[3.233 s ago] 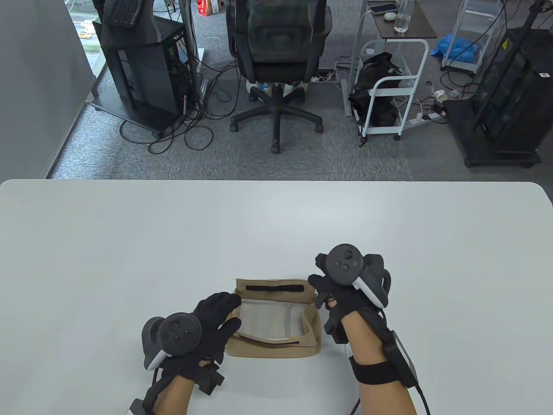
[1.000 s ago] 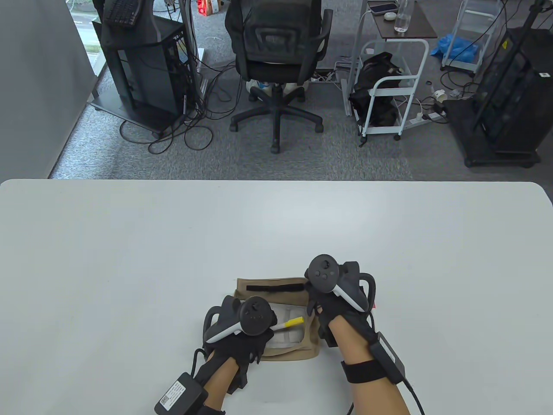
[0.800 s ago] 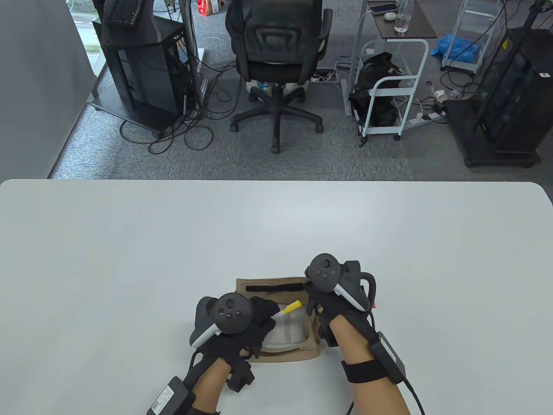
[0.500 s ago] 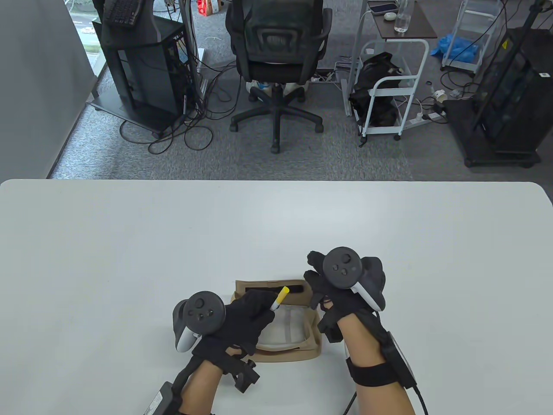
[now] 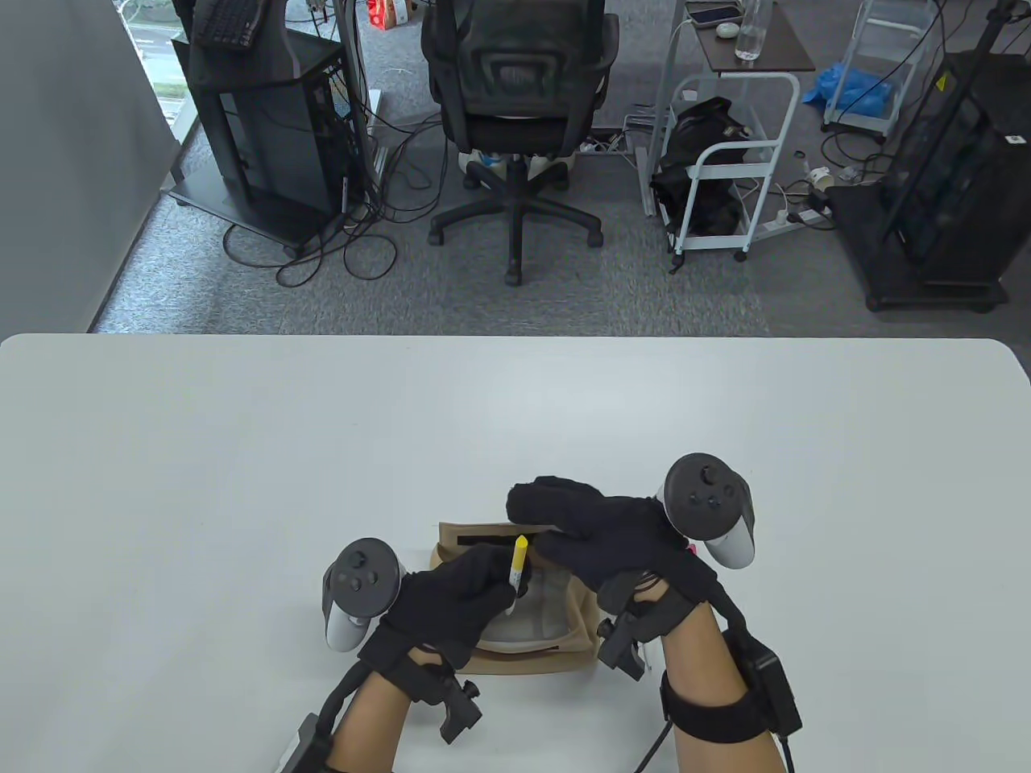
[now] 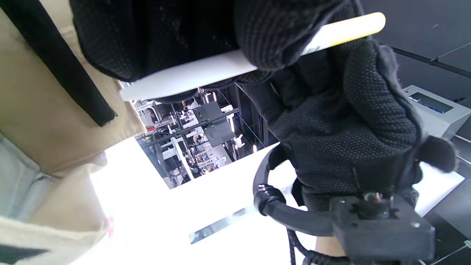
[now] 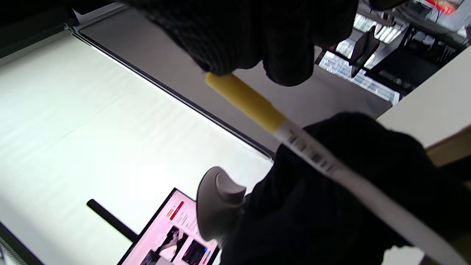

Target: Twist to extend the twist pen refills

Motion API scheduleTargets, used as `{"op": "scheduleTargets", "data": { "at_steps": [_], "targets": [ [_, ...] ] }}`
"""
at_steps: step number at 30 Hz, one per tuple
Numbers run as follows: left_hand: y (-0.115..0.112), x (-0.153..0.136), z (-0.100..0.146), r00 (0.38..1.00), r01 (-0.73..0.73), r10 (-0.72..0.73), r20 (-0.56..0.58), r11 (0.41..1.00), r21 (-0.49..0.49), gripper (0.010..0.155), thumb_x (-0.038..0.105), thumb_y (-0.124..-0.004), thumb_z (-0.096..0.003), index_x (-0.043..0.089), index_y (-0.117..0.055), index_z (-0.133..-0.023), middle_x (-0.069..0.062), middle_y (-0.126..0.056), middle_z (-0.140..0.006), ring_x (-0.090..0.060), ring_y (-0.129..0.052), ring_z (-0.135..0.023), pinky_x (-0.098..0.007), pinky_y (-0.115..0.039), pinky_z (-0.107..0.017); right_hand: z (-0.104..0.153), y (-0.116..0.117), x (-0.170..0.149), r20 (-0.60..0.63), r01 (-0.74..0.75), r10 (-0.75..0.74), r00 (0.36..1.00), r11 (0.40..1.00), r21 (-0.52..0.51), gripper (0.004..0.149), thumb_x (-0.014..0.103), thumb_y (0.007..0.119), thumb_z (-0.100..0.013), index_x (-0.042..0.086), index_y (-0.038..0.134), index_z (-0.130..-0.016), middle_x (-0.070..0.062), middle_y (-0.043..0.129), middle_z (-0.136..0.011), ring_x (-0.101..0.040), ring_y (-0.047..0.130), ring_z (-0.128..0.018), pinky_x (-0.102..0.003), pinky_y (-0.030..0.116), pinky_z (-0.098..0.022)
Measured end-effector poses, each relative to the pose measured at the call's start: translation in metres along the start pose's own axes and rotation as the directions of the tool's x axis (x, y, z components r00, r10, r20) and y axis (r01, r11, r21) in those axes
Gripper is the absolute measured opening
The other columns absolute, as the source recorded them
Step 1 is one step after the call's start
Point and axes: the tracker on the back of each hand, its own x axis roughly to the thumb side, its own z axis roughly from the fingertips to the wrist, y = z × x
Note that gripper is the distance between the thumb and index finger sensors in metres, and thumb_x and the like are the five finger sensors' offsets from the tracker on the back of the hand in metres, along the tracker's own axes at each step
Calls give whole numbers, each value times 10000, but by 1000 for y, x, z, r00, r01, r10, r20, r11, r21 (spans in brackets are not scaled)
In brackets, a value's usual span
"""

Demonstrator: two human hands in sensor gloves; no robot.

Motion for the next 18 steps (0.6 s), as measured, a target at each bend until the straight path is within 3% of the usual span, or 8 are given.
{"op": "scheduleTargets", "data": {
  "at_steps": [4, 7, 13, 18],
  "targets": [
    [-3, -3, -2, 1000, -17, 17, -1, 999, -44, 496, 291, -769, -454, 115, -787, -917, -169, -837, -887, -359, -929, -760, -552, -771, -590, -8, 9, -14, 18, 163, -165, 986, 983, 88, 561, 169, 789, -490, -18, 712, -1012, -294, 776, -1006, -511, 567, -964, -741, 473, -681],
    [-4, -4, -2, 1000, -25, 25, -1, 998, -56, 496, 288, -765, -454, 114, -786, -918, -170, -837, -887, -359, -928, -761, -554, -769, -591, -11, 11, -21, 15, 232, -235, 972, 969, 86, 526, 158, 792, -483, -32, 766, -973, -302, 835, -951, -500, 639, -932, -736, 507, -670],
    [-4, -5, -2, 1000, 7, -8, -12, 999, -45, 497, 293, -767, -454, 112, -791, -915, -173, -843, -879, -351, -933, -756, -550, -773, -589, -8, 3, -19, 24, 106, -106, 994, 994, -27, 475, 202, 898, -442, -25, 886, -860, -255, 973, -811, -452, 800, -838, -700, 611, -639],
    [-5, -4, -2, 1000, 12, -12, -9, 999, -48, 497, 294, -768, -454, 113, -790, -916, -171, -842, -881, -353, -933, -756, -550, -772, -589, -5, 0, -14, 37, 32, -29, 999, 996, -83, 470, 251, 967, -406, 16, 935, -812, -214, 1015, -757, -441, 828, -814, -684, 631, -639]
  ]
}}
